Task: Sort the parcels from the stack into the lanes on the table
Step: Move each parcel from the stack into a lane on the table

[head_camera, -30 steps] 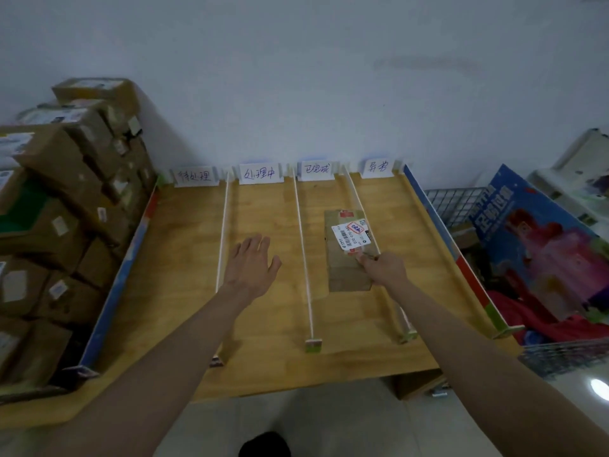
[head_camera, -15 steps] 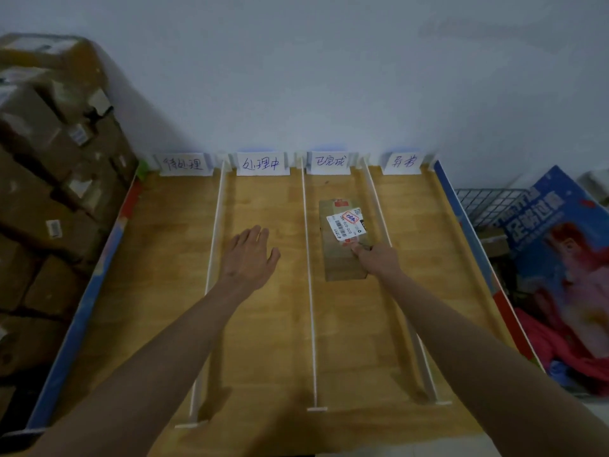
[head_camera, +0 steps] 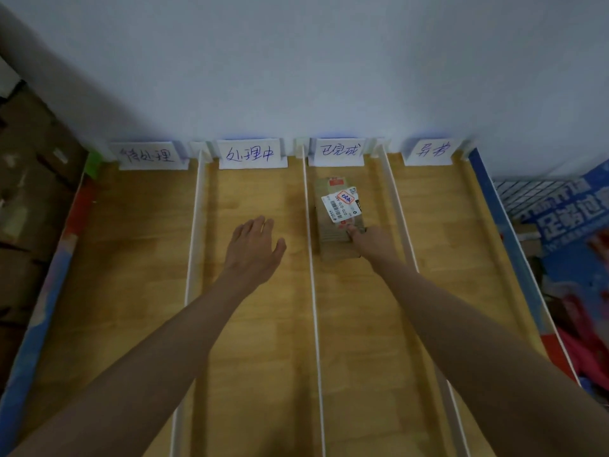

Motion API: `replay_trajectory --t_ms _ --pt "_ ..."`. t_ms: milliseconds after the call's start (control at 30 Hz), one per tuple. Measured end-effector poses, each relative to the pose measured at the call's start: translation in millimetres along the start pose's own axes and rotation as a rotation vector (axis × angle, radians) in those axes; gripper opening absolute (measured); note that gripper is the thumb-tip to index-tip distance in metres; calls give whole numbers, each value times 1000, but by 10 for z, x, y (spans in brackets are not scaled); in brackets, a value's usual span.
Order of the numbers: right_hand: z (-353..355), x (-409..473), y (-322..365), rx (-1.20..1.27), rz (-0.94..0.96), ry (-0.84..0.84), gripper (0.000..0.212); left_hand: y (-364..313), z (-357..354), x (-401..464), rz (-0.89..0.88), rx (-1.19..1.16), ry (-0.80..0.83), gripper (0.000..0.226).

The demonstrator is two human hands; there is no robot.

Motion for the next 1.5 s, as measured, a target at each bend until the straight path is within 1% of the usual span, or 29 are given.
replay_trajectory --t_ms 67,233,467,567,667,833,967,1100,1233,1333,1500 --pt "-72 124 61 -7 27 25 52 36 -68 111 7 -9 2 57" --pt "-256 418 100 60 -20 24 60 154 -267 217 18 -1 18 58" --pt "-332 584 227 156 -7 27 51 272 -419 209 52 18 49 59" --pt "-262 548 221 132 -8 37 56 282 -376 170 60 27 44 59" --pt "-105 361 199 52 43 -17 55 260 -261 74 69 27 44 59" --pt "185 -282 130 -186 298 -188 44 162 95 -280 64 32 -10 58" --pt "344 -1007 85 -341 474 -257 46 93 432 -774 61 48 -75 57" --pt "401 -1766 -16 -407 571 -272 45 68 689 -1430 48 79 -147 55" --pt "446 -2477 -109 -438 607 -264 46 98 864 -2153 62 101 -187 54" --pt "450 -2948 -195 -423 644 -254 44 139 986 -2685 61 108 -209 52" --pt "430 -3611 -164 -421 694 -235 46 312 1230 -3416 111 133 -246 53"
Point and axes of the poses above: each hand's wrist, its own x-axis towards the middle knuckle, its own z-axis out of the back of the hand, y = z × x, the point moved 2 cm from there along x, towards the middle knuckle, and after that the axes turned 4 degrees about -y, right-handed, at the moved point
